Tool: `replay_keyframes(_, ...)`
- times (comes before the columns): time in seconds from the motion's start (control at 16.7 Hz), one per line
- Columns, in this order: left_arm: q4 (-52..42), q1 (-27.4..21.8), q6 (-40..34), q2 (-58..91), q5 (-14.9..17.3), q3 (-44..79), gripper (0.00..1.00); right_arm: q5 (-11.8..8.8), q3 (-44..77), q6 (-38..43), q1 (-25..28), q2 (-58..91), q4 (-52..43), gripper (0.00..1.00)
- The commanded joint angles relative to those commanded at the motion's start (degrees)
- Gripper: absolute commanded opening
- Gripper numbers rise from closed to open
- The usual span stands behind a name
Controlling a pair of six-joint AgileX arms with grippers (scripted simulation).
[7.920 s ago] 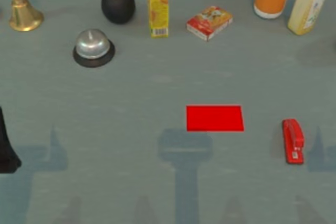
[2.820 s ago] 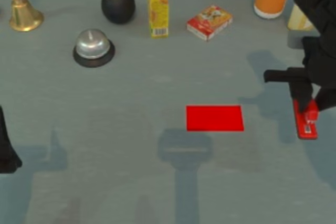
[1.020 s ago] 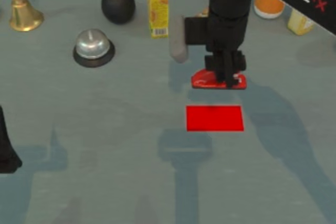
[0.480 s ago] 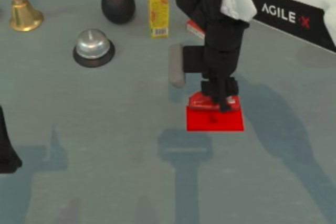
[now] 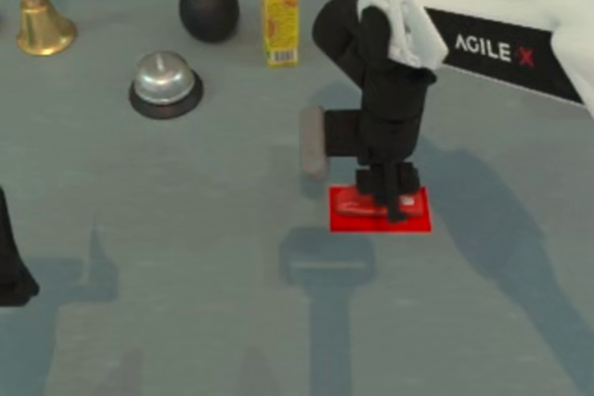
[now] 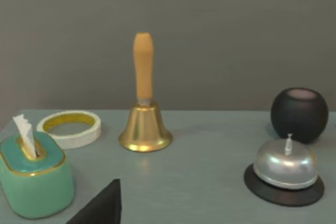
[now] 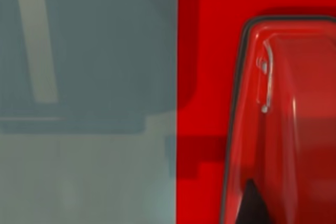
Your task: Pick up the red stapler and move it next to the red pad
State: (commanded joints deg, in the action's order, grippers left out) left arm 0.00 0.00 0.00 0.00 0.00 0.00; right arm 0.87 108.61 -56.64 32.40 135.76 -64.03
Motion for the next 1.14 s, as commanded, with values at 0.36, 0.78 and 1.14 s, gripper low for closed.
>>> replay_keyframes(0.36,0.0,0.0,0.0,0.0,0.0,0.0,1.00,0.0,0.0,0.0,0.0,0.0,0.0,0.45)
replay_keyframes(0.78,0.0,0.0,0.0,0.0,0.0,0.0,1.00,0.0,0.0,0.0,0.0,0.0,0.0,0.98)
replay_keyframes(1.14,0.0,0.0,0.0,0.0,0.0,0.0,1.00,0.0,0.0,0.0,0.0,0.0,0.0,1.00)
